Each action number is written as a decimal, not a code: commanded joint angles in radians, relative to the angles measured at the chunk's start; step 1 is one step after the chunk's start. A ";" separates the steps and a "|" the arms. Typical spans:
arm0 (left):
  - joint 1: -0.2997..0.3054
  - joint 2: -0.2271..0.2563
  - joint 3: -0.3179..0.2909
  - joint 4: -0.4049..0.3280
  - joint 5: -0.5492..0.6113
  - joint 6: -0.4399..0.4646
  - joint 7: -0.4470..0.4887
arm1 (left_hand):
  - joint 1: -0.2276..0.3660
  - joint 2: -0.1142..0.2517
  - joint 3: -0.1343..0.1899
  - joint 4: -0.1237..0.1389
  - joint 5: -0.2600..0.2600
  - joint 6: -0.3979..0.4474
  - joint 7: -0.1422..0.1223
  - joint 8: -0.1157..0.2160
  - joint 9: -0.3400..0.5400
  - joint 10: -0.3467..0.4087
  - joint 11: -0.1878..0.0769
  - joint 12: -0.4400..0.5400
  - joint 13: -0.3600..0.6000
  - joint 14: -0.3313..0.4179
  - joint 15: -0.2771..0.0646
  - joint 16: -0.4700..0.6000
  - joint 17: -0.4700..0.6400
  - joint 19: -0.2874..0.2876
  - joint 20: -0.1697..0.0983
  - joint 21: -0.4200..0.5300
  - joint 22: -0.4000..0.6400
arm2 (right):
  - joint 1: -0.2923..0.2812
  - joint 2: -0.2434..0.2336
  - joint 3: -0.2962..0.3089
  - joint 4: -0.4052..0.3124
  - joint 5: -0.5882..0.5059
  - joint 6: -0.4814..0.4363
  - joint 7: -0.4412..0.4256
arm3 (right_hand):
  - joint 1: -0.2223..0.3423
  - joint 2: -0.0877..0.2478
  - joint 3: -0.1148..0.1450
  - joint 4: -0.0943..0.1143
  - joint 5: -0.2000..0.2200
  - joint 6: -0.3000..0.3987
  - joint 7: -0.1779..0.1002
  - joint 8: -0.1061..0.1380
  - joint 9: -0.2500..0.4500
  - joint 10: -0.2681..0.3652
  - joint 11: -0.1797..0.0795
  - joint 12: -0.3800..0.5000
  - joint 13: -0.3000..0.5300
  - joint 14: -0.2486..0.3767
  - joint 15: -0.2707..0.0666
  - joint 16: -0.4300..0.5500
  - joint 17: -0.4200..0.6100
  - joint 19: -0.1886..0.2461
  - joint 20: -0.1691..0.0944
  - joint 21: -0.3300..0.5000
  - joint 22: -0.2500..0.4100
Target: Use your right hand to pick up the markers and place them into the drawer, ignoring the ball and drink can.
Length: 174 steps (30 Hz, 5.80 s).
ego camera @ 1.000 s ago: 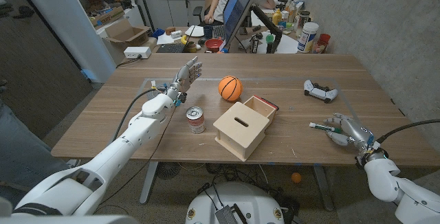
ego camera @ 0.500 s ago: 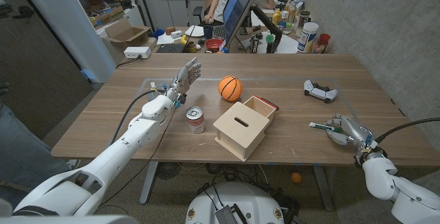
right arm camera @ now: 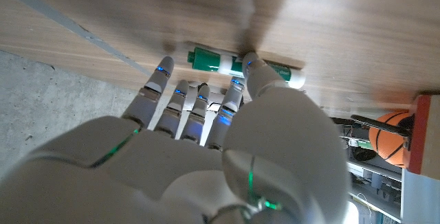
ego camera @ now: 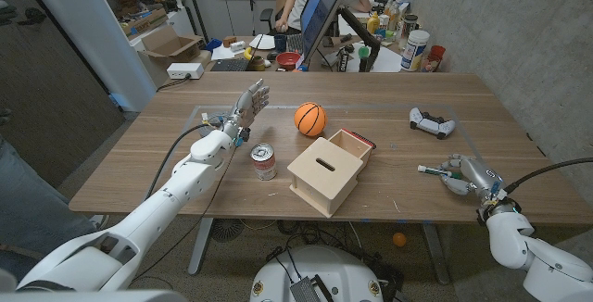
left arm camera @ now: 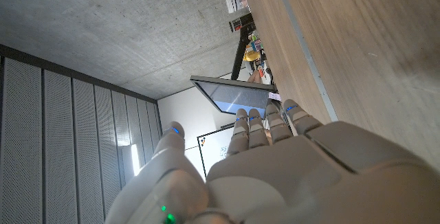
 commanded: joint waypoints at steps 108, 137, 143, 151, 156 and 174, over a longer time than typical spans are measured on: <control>-0.110 -0.021 -0.020 0.221 -0.046 -0.097 -0.193 | 0.003 -0.001 0.010 -0.001 0.006 0.015 -0.004 0.005 0.002 -0.003 -0.007 0.004 0.006 -0.002 0.004 0.005 0.005 -0.008 0.012 0.007 0.003 | 0.458 -0.122 -0.697 -0.578 -0.993 -0.901 0.558 | 0.020 -0.010 0.001 0.001 -0.013 0.195 0.034 0.103 0.038 0.074 0.016 -0.011 0.004 0.083 0.046 0.014 0.014 0.019 0.017 0.001 0.006; -0.124 -0.019 -0.025 0.229 -0.043 -0.096 -0.194 | 0.004 -0.001 0.012 -0.001 0.006 0.016 -0.005 0.005 0.003 -0.002 -0.004 0.004 0.006 -0.003 0.004 0.005 0.004 -0.009 0.012 0.007 0.003 | 0.271 0.191 -0.409 -0.428 -1.025 -0.431 0.375 | 0.017 -0.015 0.012 0.002 -0.016 0.198 0.032 0.110 0.036 0.086 0.007 -0.013 0.005 0.092 0.044 0.011 0.016 0.015 0.003 0.000 0.006; -0.123 -0.013 -0.025 0.221 -0.038 -0.094 -0.189 | 0.004 -0.001 0.012 -0.002 0.006 0.016 -0.005 0.005 0.003 -0.003 -0.005 0.004 0.006 -0.002 0.004 0.005 0.004 -0.009 0.012 0.007 0.003 | 0.263 0.199 -0.396 -0.396 -0.999 -0.361 0.307 | 0.015 -0.016 0.015 0.003 -0.017 0.201 0.031 0.112 0.034 0.094 0.002 -0.013 0.006 0.100 0.036 0.012 0.017 0.017 -0.001 0.001 0.006; -0.122 0.000 -0.023 0.202 -0.029 -0.086 -0.184 | 0.004 -0.002 0.012 -0.002 0.006 0.016 -0.004 0.005 0.003 -0.002 -0.005 0.004 0.006 -0.003 0.004 0.005 0.004 -0.010 0.012 0.007 0.003 | 0.282 0.205 -0.396 -0.360 -0.978 -0.289 0.257 | 0.012 -0.019 0.018 0.004 -0.017 0.202 0.030 0.114 0.032 0.103 -0.001 -0.012 0.006 0.105 0.032 0.012 0.017 0.017 -0.008 0.002 0.006; -0.119 0.009 -0.023 0.188 -0.024 -0.082 -0.180 | 0.004 -0.002 0.012 -0.002 0.006 0.016 -0.004 0.005 0.003 -0.003 -0.006 0.004 0.006 -0.003 0.003 0.005 0.004 -0.010 0.011 0.007 0.003 | 0.303 0.208 -0.402 -0.330 -0.971 -0.250 0.217 | 0.011 -0.020 0.020 0.004 -0.018 0.203 0.029 0.115 0.032 0.105 -0.005 -0.012 0.006 0.107 0.031 0.011 0.018 0.014 -0.009 0.001 0.006; -0.109 0.026 -0.022 0.161 -0.018 -0.073 -0.176 | 0.004 -0.002 0.013 -0.002 0.006 0.016 -0.004 0.004 0.003 -0.003 -0.006 0.004 0.006 -0.002 0.003 0.006 0.004 -0.010 0.011 0.007 0.003 | 0.385 0.200 -0.442 -0.177 -0.948 -0.152 0.008 | 0.004 -0.023 0.028 0.006 -0.017 0.205 0.023 0.119 0.025 0.129 -0.019 -0.008 0.008 0.135 0.018 0.017 0.021 0.012 -0.024 0.001 0.006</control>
